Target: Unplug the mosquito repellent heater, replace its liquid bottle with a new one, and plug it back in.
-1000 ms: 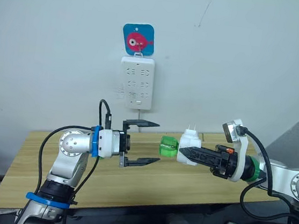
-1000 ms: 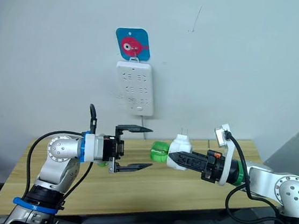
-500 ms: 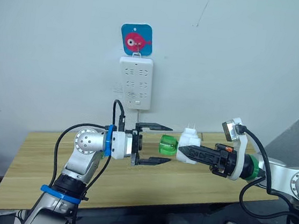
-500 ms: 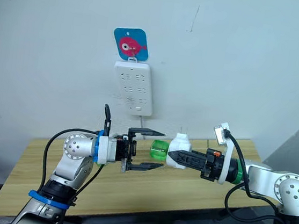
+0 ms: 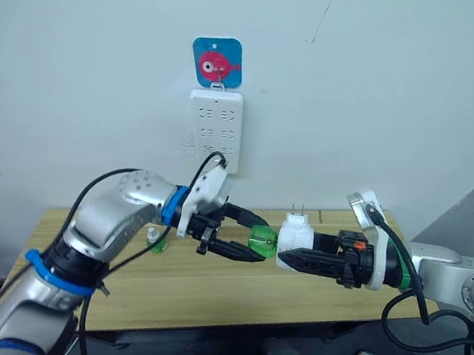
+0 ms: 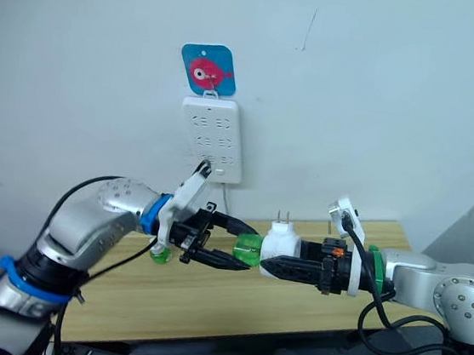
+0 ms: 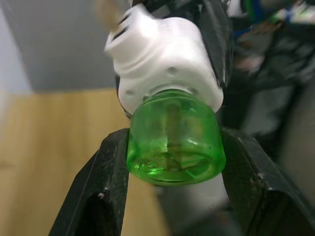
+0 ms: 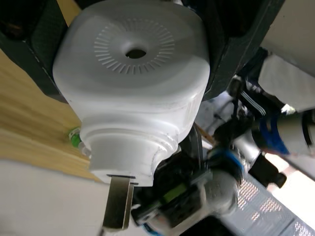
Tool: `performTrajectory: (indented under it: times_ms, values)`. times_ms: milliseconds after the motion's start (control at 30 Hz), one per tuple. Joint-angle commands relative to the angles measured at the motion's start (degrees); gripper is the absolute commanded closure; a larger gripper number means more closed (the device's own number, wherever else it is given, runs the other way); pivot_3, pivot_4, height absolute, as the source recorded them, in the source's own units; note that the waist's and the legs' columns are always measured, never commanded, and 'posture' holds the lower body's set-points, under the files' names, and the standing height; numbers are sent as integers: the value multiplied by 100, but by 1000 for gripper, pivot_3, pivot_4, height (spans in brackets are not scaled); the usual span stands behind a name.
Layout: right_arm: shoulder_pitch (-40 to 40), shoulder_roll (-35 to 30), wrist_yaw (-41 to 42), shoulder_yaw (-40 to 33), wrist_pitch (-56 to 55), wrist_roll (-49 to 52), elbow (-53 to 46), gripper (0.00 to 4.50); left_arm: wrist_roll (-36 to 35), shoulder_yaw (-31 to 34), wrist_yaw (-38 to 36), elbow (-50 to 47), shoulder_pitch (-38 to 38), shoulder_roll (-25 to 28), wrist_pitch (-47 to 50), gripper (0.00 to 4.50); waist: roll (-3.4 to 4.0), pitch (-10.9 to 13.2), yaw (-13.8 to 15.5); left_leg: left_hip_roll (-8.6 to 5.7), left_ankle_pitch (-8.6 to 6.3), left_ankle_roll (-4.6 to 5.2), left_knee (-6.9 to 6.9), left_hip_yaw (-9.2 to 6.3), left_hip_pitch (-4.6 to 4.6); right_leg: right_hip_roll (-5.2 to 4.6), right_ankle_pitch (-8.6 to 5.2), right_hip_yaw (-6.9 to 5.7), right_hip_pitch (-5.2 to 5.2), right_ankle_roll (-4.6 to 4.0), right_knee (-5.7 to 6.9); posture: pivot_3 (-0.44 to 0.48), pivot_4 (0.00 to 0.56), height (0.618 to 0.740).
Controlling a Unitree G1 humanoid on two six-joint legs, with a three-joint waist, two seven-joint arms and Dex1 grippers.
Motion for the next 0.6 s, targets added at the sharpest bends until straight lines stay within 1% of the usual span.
performTrajectory:
  times_ms: [33, 133, 167, 233, 267, 367, 400, 467, 533, 600]
  values:
    - [-21, 24, 298, 136, 92, -185, -247, 1449, -315, 211, 83, 317, -346, -117, 762, 2180, -1, 0, 6, 0, -2, 3, 0, 0, 0, 0, -2, 0, 0, 2, 0, -162, 79, 740]
    - [13, 109, 259, 84, 109, -112, -219, 1449, -255, 349, 23, 398, -348, -297, 562, 2180, -1, 1, 9, 2, -2, 3, -2, 0, -6, -1, -2, 4, -9, 2, 0, -167, 80, 740]
    - [37, 139, 205, 51, 125, -28, -196, 1449, -125, 377, 34, 390, -287, -343, 313, 2180, -1, 1, 10, 2, -2, 3, -2, 0, -9, -2, -2, 6, -12, 1, 1, -168, 81, 740]
    - [94, 183, 65, -28, 164, 200, -127, 1449, 176, 387, -58, 282, -88, -376, -319, 1463, -2, 1, 14, 2, -2, 2, -1, -2, -10, -6, -1, 14, -13, 1, 2, -167, 84, 740]
    - [132, 192, -11, -92, 196, 342, -48, 1449, 466, 483, -37, 202, 133, -484, -1049, 1249, -1, 1, 16, 2, -2, 2, -1, -2, -9, -8, -1, 18, -12, 0, 2, -167, 84, 740]
    - [227, 193, -208, -240, 275, 666, 119, 1449, 941, 783, -61, 81, 634, -741, -2517, 310, 1, 2, 18, 4, -2, 1, -2, 0, -9, -25, 8, 26, -12, -16, 2, -170, 88, 740]
    - [261, 184, -284, -297, 288, 799, 194, 1449, 1134, 842, -217, 43, 877, -711, -3065, 46, 1, 2, 18, 4, -2, 1, -2, 1, -8, -27, 8, 28, -12, -17, 1, -167, 88, 740]
    - [302, 170, -425, -386, 296, 1021, 330, 1449, 1409, 955, -468, 19, 1285, -690, -3988, 22, 0, 2, 18, 5, -2, 1, 0, 2, -8, -27, 8, 29, -10, -17, 1, -163, 91, 740]
    - [325, 173, -589, -475, 277, 1241, 519, 1449, 1619, 1208, -615, 124, 1698, -812, -5157, 22, 1, 3, 19, 4, -2, 1, 0, 10, -4, -25, 7, 29, -9, -14, 2, -160, 90, 740]
    - [330, 184, -721, -535, 268, 1398, 661, 1449, 1746, 1442, -437, 250, 1967, -990, -5864, 22, 0, 3, 30, 4, -2, 1, 0, 16, -4, -23, 7, 29, -8, -15, 1, -157, 91, 740]
